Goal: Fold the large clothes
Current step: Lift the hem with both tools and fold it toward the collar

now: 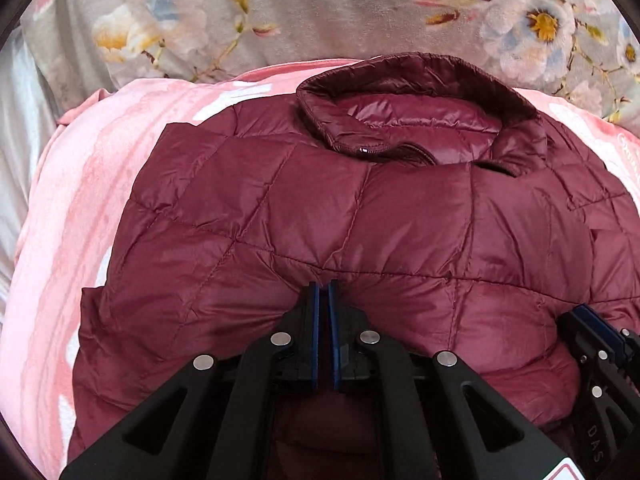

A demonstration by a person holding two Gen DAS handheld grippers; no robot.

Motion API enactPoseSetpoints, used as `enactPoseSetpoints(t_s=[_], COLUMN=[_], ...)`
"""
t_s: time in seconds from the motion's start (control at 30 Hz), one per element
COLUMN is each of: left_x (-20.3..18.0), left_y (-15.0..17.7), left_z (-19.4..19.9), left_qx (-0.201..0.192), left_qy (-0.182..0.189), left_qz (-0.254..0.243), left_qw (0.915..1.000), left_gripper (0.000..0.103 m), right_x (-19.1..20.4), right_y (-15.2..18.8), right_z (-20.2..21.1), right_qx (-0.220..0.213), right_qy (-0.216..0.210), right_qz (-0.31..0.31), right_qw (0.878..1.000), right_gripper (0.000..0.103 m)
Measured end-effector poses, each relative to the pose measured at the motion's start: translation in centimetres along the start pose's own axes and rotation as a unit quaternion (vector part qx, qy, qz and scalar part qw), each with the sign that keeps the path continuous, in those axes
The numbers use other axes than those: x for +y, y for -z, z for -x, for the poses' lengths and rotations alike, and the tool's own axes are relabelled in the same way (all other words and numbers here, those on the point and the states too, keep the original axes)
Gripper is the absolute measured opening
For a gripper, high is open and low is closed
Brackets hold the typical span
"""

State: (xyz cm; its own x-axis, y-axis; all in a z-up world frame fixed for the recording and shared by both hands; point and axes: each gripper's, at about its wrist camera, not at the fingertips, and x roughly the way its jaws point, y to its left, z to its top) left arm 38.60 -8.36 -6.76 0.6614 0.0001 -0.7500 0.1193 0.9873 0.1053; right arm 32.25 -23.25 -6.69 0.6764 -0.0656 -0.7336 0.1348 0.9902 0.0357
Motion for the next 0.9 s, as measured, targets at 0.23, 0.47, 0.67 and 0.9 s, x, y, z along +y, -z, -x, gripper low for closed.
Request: enactPoseSetpoints(t_s=[0.23,0.47,0.67,0.9], left_x=[-0.4,-0.8,-1.0,1.6], left_y=[0.4,0.6,0.7,-0.1], left_z=[-0.1,-0.2,0.0,0.9], left_qx=[-0.009,-0.011,-0.013,0.011], left_qy=[-0.009,-0.021,-0.028,0.046], left_qz=[-0.005,-0.014,-0.020,0.026], left_qw=[0.9999,0.9996,0.9993,0.9985], left_gripper=[0.006,0.006,0.006,0.025], right_x=[0.5,0.1,0.2,-2.7], right_y=[0.3,0.4,0.4,-0.7], right_z=[0.0,-0.1,-0.1,1.6], right_qx=[-0.006,-0.007,-0.006,0.005], right_qy=[0.011,0.007,0.006,-0.092], right_qz=[0.009,0.005,0.005,-0.068], right_qw=[1.000,1.000,1.000,0.993], right_gripper=[0.011,0.011,0.012,0.041])
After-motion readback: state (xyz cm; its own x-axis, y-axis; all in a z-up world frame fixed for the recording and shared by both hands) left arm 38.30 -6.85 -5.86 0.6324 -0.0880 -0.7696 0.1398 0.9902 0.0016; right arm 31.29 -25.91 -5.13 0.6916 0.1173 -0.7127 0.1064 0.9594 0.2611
